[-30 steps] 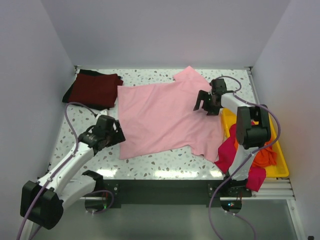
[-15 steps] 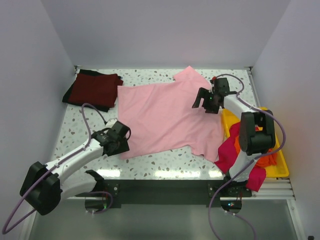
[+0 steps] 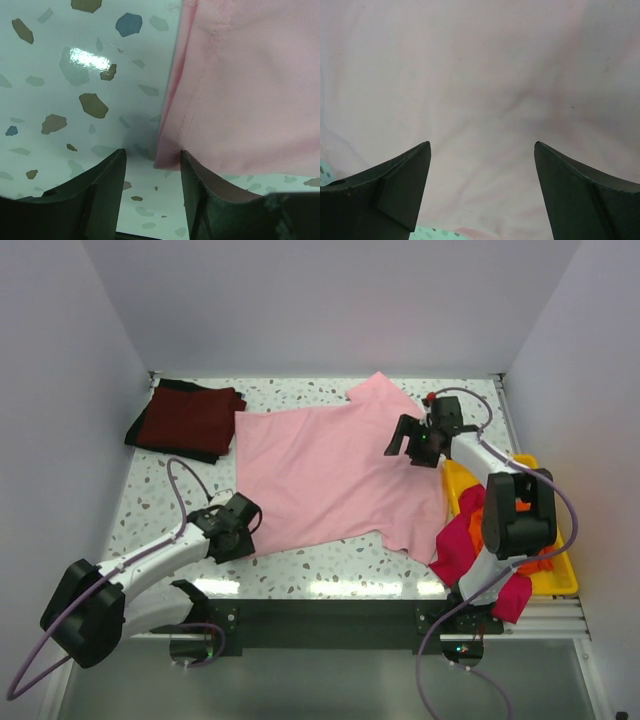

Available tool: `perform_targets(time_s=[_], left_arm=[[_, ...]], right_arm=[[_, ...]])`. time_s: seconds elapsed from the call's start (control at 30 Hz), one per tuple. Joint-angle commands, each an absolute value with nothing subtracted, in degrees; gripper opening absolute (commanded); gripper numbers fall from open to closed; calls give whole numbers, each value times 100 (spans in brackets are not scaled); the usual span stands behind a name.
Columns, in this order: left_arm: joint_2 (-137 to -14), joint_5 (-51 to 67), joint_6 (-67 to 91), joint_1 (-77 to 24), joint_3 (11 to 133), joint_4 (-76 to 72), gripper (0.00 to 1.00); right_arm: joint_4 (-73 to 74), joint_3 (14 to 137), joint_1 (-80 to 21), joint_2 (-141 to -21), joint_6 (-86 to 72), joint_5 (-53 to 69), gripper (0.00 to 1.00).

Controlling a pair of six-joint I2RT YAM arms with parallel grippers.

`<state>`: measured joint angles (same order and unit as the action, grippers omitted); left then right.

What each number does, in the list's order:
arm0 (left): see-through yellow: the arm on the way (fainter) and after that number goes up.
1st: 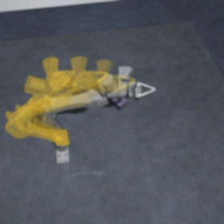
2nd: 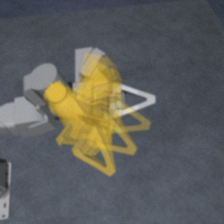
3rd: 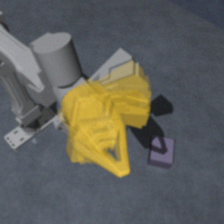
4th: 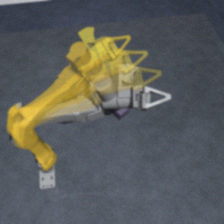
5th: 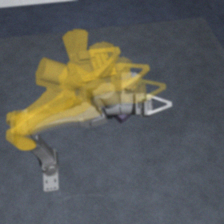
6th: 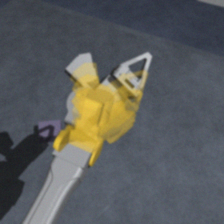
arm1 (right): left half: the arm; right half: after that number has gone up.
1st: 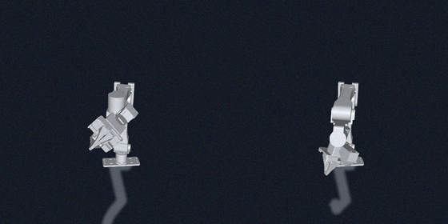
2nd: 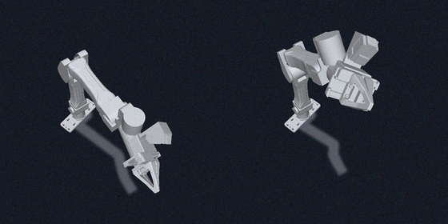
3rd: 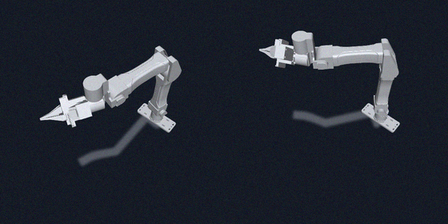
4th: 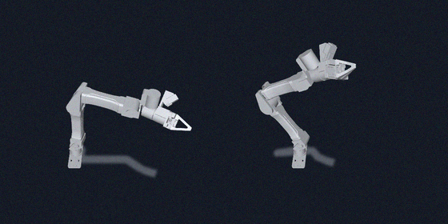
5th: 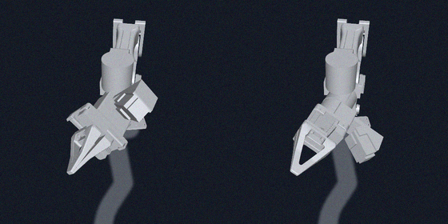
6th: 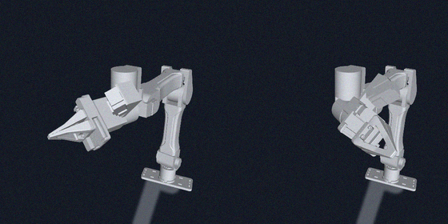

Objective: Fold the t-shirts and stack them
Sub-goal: Fold the tshirt

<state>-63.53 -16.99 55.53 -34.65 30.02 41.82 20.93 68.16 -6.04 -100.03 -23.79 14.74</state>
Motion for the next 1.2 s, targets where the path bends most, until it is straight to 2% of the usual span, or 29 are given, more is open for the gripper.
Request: perform_targets(time_s=[0.0,0.1,0.3,0.6,0.77,0.87,0.93,1.17], left_arm=[[-6284,-1635,5669,-3507,2901,3964,52],[-6249,-1512,5660,-3524,2830,3903,48],[-6205,-1477,5678,-3577,2768,3867,34],[-6337,-1546,5476,-3568,2935,3673,0],[-6547,-2021,5037,-3341,3611,3815,0],[-6697,-1777,4431,-2683,3761,3517,0],[-6794,-1723,4070,-2330,3823,3305,0],[-7189,-1583,3621,-2110,4034,3050,0]], right_arm=[[1986,6776,-598,-9633,-2452,1608,87],[2021,6768,-598,-9528,-2452,1573,87],[2057,6776,-598,-9343,-2487,1565,87],[2364,6592,-598,-8887,-2259,1450,87],[2531,5881,-668,-8106,-2171,1433,87],[2689,5250,-905,-7824,-2109,1187,87],[2646,4993,-1054,-7744,-2162,1055,87],[2400,4527,-1511,-8085,-2373,782,87]])
